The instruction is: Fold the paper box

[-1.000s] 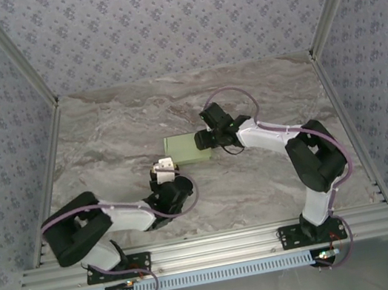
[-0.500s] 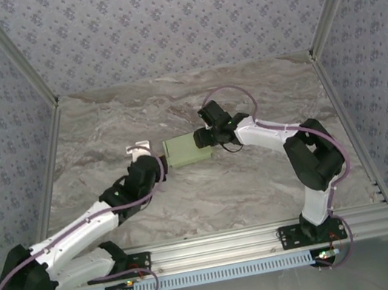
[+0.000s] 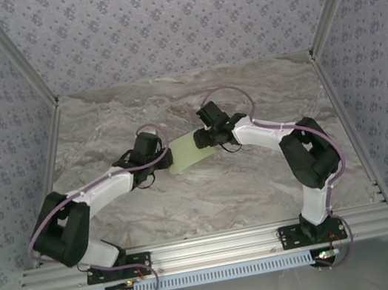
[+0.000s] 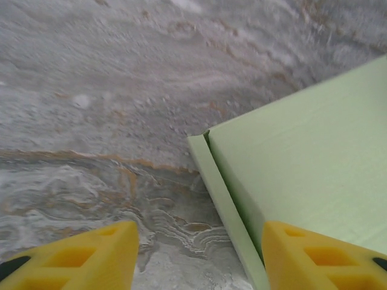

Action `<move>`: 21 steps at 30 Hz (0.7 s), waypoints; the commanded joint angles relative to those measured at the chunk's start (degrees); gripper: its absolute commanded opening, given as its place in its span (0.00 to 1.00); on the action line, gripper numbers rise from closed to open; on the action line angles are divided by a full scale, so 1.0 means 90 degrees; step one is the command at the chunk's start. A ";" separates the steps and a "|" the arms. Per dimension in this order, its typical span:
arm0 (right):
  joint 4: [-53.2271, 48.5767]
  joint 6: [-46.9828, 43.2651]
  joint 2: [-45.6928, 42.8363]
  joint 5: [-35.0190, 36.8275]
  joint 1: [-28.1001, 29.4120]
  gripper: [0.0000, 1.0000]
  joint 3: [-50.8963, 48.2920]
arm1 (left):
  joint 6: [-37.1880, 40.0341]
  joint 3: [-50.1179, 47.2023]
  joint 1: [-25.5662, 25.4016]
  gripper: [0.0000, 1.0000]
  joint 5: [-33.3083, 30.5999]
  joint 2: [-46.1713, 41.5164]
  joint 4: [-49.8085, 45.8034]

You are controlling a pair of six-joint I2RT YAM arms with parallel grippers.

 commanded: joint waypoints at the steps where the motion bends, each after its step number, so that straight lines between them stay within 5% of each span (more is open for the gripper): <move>1: -0.0216 -0.0143 0.0229 0.0149 -0.0034 0.61 0.0113 | 0.0047 0.0187 0.0014 0.56 0.0309 0.0255 0.0247; 13: 0.0229 -0.0657 0.0512 0.0493 0.0035 0.59 -0.0388 | -0.0115 -0.0380 -0.0210 0.56 -0.0012 0.0761 0.0645; 21: 0.0079 -0.1011 0.0429 0.0770 0.0167 0.60 -0.0237 | -0.0026 -0.0182 -0.0262 0.57 -0.0063 0.0166 0.0829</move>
